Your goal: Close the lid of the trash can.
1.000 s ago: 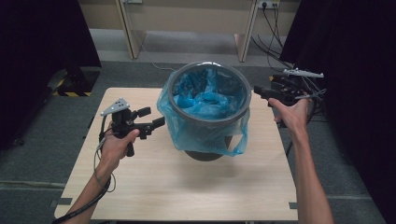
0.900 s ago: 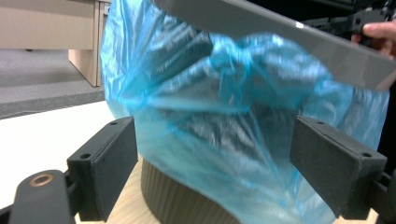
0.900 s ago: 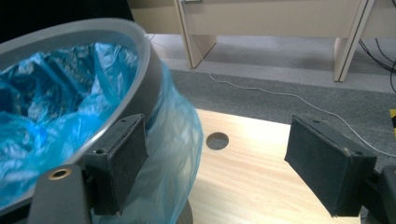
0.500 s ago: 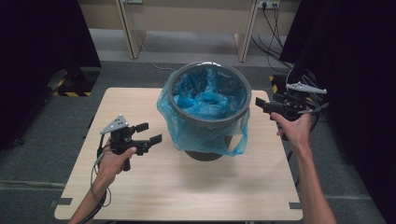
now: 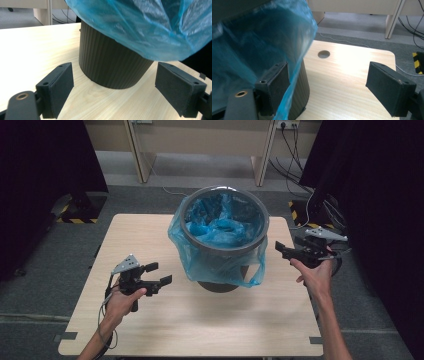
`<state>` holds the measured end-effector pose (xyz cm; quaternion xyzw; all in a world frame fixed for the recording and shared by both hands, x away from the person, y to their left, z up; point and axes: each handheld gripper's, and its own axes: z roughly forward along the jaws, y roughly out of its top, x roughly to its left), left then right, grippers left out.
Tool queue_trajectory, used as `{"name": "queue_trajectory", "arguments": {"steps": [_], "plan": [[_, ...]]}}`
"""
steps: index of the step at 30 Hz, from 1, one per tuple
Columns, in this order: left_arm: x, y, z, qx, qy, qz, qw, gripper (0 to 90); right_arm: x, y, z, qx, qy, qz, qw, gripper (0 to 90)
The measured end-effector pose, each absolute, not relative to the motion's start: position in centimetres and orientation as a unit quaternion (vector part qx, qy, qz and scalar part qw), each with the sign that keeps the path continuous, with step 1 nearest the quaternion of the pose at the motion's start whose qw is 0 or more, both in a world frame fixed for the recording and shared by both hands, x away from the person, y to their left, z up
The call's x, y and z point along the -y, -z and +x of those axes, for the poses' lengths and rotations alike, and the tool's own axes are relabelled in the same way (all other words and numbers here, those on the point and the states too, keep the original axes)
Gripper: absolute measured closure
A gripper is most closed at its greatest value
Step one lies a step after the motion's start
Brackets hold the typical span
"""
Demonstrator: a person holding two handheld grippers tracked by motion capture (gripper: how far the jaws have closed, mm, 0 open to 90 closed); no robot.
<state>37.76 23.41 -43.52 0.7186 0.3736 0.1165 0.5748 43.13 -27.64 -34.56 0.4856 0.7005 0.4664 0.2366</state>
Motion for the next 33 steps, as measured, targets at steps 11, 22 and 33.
{"name": "queue_trajectory", "arguments": {"steps": [11,22,33], "plan": [[-23.8,46.1,37.0,-0.374,-0.128,0.741,0.543,14.6,27.8,37.9,40.8,-0.707,-0.447,0.487,0.252,18.8],[-24.0,49.0,36.7,-0.372,-0.127,0.765,0.511,14.6,27.3,41.3,38.9,-0.714,-0.433,0.486,0.258,18.4],[-23.9,51.0,36.5,-0.372,-0.129,0.787,0.476,14.6,26.3,43.7,37.9,-0.729,-0.417,0.48,0.255,18.5]]}}
